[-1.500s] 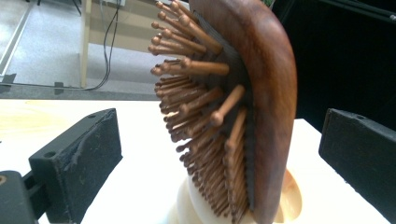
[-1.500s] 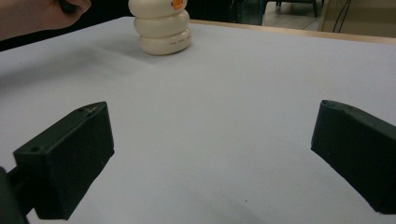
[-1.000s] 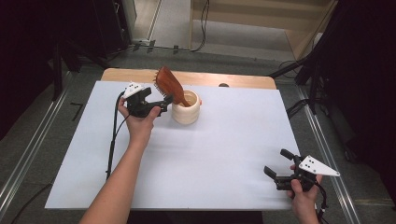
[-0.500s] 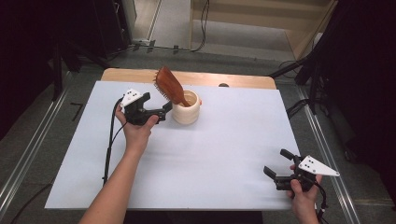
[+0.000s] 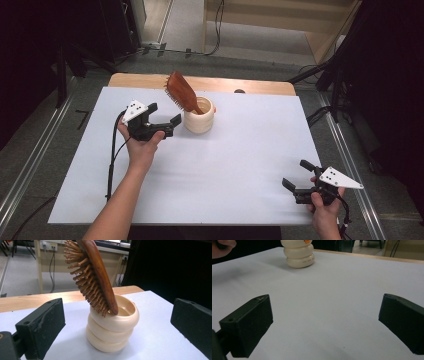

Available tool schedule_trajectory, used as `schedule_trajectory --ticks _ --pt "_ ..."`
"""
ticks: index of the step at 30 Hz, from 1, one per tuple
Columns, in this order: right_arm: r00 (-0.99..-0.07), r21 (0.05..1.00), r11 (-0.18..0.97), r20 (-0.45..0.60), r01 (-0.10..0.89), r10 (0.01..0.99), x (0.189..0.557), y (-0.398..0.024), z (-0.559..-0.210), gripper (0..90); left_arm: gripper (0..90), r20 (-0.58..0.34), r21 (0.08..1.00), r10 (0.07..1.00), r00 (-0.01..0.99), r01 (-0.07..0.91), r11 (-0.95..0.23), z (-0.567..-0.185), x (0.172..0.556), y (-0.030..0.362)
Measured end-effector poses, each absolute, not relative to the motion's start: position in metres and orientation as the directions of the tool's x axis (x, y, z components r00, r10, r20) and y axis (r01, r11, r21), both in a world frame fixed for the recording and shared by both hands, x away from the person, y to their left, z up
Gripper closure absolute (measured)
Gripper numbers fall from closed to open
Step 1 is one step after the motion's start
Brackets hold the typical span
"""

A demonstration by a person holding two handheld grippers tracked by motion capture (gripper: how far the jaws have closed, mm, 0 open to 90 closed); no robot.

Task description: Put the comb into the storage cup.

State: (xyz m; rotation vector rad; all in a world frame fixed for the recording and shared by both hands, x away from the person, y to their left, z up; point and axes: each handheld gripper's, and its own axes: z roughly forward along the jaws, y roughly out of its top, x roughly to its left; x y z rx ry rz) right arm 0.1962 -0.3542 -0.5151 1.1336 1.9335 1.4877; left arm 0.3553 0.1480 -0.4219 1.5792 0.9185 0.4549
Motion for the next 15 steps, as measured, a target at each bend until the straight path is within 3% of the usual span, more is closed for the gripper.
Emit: schedule_trajectory --ticks 15 --pt "-0.561 0.938 0.085 0.127 0.336 0.818 0.196 -0.353 -0.515 0.0 0.0 -0.15 0.965 0.754 0.64 0.26 -0.029 -0.417 0.328 0.161"
